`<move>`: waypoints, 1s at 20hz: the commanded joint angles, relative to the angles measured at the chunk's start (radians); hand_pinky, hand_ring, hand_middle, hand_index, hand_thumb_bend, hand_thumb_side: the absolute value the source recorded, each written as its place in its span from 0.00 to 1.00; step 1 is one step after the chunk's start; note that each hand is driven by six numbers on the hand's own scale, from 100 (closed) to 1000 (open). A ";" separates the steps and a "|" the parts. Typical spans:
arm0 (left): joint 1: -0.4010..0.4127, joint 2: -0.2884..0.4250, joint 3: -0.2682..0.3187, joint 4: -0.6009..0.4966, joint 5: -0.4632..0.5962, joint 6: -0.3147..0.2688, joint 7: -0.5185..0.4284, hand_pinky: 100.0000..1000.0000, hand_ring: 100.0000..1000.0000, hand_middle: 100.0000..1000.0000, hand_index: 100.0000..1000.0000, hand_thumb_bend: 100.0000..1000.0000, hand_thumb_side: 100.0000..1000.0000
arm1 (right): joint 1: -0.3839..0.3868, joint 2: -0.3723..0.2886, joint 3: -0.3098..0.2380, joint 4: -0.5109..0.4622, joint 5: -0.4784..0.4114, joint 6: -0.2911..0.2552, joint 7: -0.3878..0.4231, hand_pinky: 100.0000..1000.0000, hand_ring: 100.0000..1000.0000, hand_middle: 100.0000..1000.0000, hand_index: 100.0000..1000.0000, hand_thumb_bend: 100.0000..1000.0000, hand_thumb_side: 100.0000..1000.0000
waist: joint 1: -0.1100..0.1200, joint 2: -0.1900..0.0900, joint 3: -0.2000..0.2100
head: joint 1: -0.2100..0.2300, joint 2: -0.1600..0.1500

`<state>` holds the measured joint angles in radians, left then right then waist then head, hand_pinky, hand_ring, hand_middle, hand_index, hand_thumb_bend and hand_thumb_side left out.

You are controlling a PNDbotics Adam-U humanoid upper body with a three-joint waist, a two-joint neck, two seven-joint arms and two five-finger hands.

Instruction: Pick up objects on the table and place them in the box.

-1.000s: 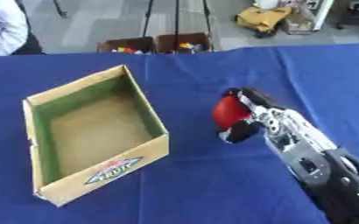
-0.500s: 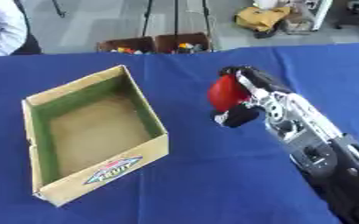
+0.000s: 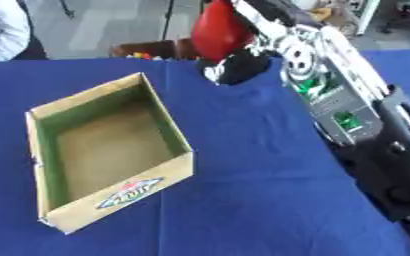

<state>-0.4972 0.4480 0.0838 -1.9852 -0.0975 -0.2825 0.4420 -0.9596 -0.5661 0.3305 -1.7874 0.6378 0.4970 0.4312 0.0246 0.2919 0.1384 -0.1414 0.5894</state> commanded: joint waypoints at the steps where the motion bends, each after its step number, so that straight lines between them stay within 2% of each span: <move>1: -0.012 0.022 -0.001 -0.015 0.006 -0.002 -0.007 0.65 0.89 0.84 0.89 0.00 1.00 | -0.063 0.041 0.007 0.021 0.024 -0.009 0.012 0.52 0.55 0.69 0.86 0.00 0.00 | -0.014 -0.029 0.007 | -0.013 0.007; 6: -0.020 0.017 -0.009 -0.015 0.012 -0.003 -0.017 0.65 0.89 0.84 0.89 0.00 1.00 | -0.151 0.146 0.026 0.136 0.093 -0.025 0.009 0.52 0.54 0.69 0.86 0.00 0.00 | -0.020 -0.032 0.034 | -0.041 0.005; 10: -0.027 0.015 -0.012 -0.015 0.017 -0.005 -0.022 0.65 0.89 0.84 0.89 0.00 1.00 | -0.189 0.235 0.027 0.249 0.155 -0.043 -0.014 0.52 0.54 0.69 0.85 0.00 0.00 | -0.022 -0.031 0.055 | -0.059 -0.001; 14: -0.033 0.009 -0.014 -0.015 0.021 -0.006 -0.025 0.65 0.89 0.84 0.89 0.00 1.00 | -0.196 0.318 0.028 0.357 0.227 -0.067 -0.058 0.51 0.54 0.69 0.85 0.00 0.00 | -0.024 -0.026 0.070 | -0.071 -0.009; 20: -0.038 0.004 -0.015 -0.015 0.025 -0.007 -0.028 0.65 0.89 0.84 0.89 0.00 1.00 | -0.167 0.429 0.026 0.506 0.349 -0.096 -0.125 0.52 0.54 0.69 0.85 0.00 0.00 | -0.022 -0.020 0.083 | -0.076 -0.014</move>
<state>-0.5193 0.4390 0.0657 -1.9852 -0.0764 -0.2886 0.4170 -1.1087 -0.1552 0.3640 -1.2994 0.9555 0.4062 0.3224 0.0098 0.2919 0.2198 -0.2145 0.5868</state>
